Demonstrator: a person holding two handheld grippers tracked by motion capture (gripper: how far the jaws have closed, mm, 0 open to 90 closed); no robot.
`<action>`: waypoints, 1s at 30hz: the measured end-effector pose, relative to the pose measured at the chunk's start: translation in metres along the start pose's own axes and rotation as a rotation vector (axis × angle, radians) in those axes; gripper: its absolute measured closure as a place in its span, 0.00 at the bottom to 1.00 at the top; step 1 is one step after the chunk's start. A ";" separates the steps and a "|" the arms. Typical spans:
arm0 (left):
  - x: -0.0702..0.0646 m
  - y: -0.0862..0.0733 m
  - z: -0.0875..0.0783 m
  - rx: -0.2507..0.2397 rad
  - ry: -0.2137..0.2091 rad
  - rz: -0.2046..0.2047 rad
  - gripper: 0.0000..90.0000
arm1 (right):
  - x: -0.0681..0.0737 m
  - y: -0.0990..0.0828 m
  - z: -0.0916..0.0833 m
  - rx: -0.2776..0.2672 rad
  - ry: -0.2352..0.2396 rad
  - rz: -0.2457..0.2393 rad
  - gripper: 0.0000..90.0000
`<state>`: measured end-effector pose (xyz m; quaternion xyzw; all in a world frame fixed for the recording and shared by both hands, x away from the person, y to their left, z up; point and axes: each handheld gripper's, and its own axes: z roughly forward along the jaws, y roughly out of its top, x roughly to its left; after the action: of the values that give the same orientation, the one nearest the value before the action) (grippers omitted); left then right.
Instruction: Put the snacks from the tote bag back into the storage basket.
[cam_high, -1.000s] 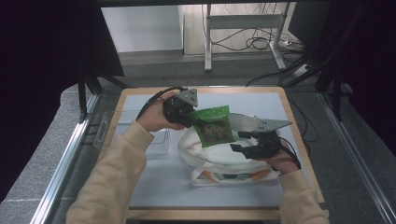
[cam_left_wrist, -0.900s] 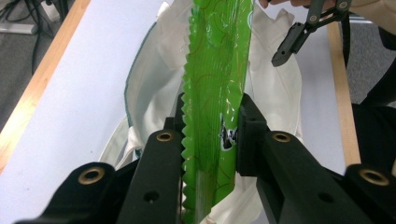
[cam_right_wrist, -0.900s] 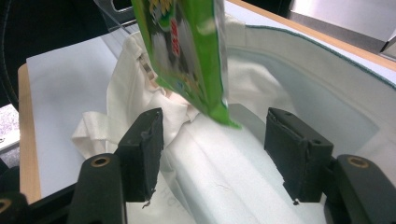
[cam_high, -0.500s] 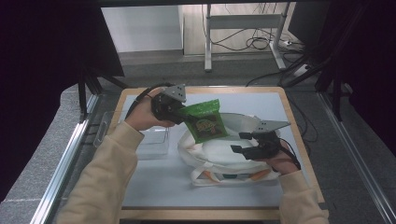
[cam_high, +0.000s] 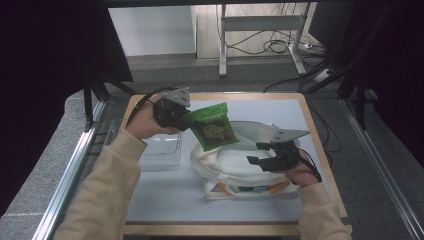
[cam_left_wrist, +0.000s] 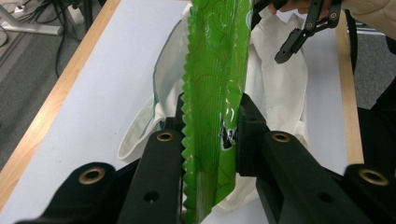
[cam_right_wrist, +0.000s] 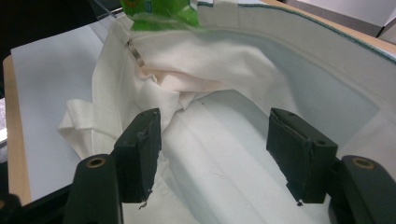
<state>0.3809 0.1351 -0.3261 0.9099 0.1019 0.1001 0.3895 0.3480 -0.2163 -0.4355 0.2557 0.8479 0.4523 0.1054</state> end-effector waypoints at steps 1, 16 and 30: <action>0.000 -0.001 -0.001 -0.002 0.000 -0.001 0.84 | 0.000 0.000 0.000 0.000 0.000 0.001 0.39; 0.006 -0.011 -0.019 -0.002 0.034 -0.023 0.84 | 0.000 -0.001 0.002 0.012 -0.001 0.000 0.39; 0.013 -0.022 -0.036 0.004 0.066 -0.046 0.84 | 0.000 -0.002 0.003 0.022 -0.007 -0.002 0.38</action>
<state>0.3811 0.1781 -0.3165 0.9043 0.1357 0.1211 0.3862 0.3488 -0.2153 -0.4386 0.2576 0.8526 0.4421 0.1059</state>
